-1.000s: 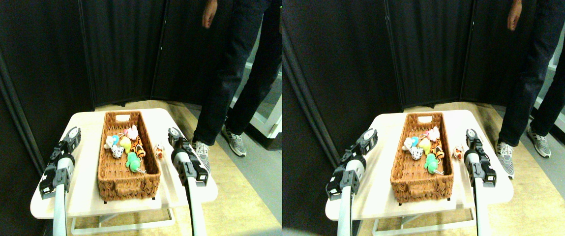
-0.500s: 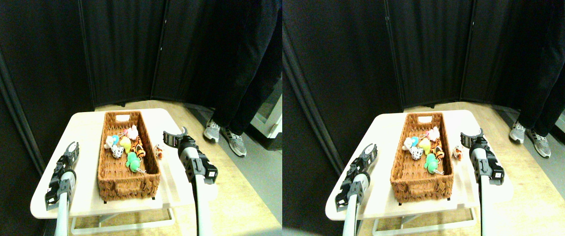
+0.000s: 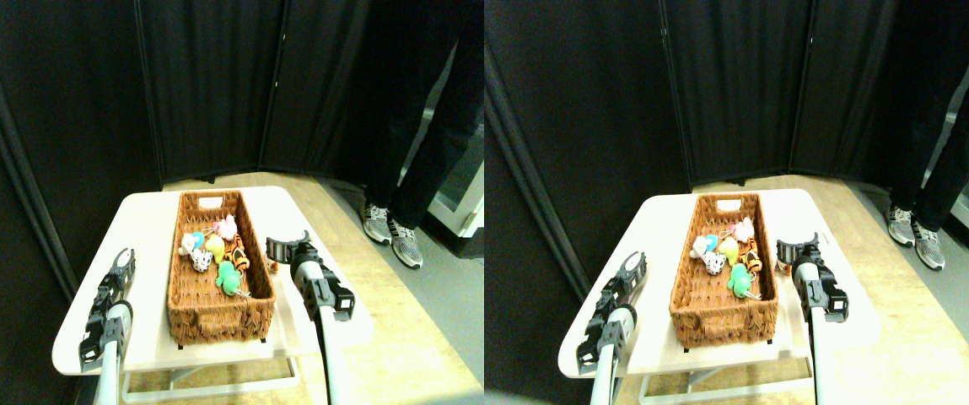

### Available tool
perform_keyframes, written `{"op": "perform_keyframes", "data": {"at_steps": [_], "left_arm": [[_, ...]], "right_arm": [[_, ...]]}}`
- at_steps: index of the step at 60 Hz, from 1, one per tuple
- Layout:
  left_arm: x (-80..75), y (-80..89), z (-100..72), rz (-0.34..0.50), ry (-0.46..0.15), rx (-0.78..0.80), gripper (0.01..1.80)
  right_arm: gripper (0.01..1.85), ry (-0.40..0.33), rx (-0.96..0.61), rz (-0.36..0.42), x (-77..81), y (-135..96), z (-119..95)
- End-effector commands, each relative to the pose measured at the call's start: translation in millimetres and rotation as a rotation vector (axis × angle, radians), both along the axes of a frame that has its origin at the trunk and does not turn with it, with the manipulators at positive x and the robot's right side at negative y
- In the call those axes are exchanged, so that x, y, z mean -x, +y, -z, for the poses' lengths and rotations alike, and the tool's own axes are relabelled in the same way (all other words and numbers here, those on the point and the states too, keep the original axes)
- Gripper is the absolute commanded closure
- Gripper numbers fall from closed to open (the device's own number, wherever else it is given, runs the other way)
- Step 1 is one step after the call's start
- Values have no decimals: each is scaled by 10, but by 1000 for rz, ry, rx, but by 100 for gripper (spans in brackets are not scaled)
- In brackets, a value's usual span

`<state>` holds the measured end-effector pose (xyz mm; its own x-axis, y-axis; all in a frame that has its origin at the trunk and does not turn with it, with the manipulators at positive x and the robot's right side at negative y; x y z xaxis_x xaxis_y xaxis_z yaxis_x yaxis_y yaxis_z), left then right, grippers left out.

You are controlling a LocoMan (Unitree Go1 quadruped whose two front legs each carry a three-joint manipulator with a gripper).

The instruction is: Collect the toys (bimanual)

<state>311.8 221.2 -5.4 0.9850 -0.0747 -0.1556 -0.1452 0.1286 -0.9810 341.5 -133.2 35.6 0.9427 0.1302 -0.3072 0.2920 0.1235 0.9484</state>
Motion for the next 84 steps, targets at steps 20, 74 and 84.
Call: {"op": "perform_keyframes", "data": {"at_steps": [20,74,84], "left_arm": [[-1,-10,-99,8,-34,3,180],[-232,-222,-229,69,-18,29,177],[-244,-273,-261,74,-18,29,178]], "right_arm": [[111,75,-37,80,-270,32,252],[185,56,34,213,-256,-195,189],[185,-8,61,186,-214,-232,-8]]}}
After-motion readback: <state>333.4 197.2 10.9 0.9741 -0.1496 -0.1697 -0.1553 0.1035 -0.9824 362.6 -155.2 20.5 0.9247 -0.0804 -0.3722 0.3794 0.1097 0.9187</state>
